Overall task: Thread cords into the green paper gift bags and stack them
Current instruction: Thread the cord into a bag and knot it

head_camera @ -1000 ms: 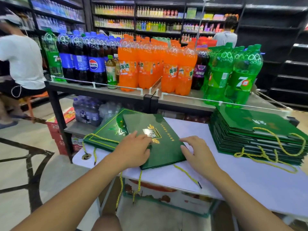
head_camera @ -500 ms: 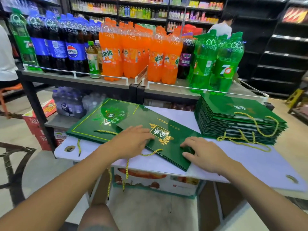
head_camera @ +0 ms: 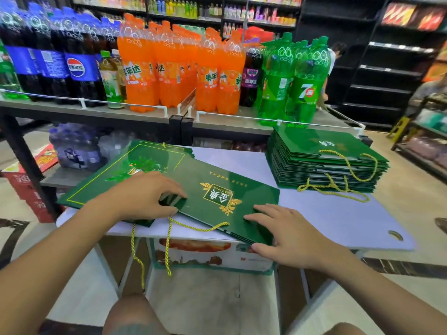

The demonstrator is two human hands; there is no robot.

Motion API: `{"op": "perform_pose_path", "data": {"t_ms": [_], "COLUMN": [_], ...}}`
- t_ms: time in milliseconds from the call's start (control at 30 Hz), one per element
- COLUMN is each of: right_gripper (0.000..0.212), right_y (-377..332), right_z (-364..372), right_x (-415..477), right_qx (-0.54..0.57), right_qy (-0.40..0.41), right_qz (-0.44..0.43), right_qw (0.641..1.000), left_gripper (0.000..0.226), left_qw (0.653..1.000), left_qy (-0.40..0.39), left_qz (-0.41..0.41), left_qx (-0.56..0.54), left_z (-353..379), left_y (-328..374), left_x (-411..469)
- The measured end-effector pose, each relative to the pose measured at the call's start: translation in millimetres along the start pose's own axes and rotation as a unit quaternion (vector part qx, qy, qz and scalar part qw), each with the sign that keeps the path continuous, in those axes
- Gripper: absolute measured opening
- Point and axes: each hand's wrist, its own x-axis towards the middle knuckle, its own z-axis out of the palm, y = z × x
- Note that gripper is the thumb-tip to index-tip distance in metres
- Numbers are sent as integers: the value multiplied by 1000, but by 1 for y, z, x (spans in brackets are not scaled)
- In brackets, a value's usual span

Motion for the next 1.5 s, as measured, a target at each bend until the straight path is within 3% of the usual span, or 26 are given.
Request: {"op": "perform_pose_path", "data": {"t_ms": [133, 267, 433, 567, 667, 733, 833, 967, 1033, 1100, 1300, 1400, 1500], "right_gripper": [74, 68, 60, 59, 57, 57, 59, 74, 76, 65, 24, 23, 48], "right_y": [19, 33, 54, 71, 83, 88, 91, 79, 64, 47, 27, 31, 48], "right_z": [-10, -8, -6, -14, -20, -23, -23, -19, -13, 0, 15, 4, 0], "right_x": [-20, -41, -56, -61, -64, -67, -69, -66, -59, -50, -33, -42, -49], "right_qx": [-4, -19, 12, 34, 43, 51, 44, 3, -1, 16, 63, 83, 56], "right_qy": [4, 26, 17, -8, -26, -29, -27, 29, 77, 101, 172, 159, 101], "right_qz": [13, 29, 31, 14, 18, 28, 42, 27, -15, -77, -167, -156, -142], "right_qw": [1000, 999, 999, 999, 999, 998, 998, 999, 997, 992, 969, 971, 983], "left_gripper": [69, 88, 88, 106, 88, 81, 64, 57, 36, 22, 17, 16, 17], "left_qw": [999, 998, 992, 984, 980, 988, 978, 960, 957, 956, 956, 953, 952], "left_qy": [18, 21, 70, 25, 17, 78, 166, 162, 170, 184, 176, 174, 169], "left_qz": [39, -23, -61, -72, -75, -42, 95, 227, 234, 221, 204, 194, 189], "left_qx": [-19, -46, -87, -161, -183, -130, -88, -23, -26, -53, -119, -155, -172], "left_z": [11, 40, 52, 46, 35, 25, 18, 48, 64, 69, 76, 77, 76], "left_y": [11, 3, -1, -12, -13, -1, 43, 106, 115, 114, 110, 99, 93], "left_x": [-7, -16, -5, 20, 37, 41, 22, -12, -12, -7, 4, 9, 14]}}
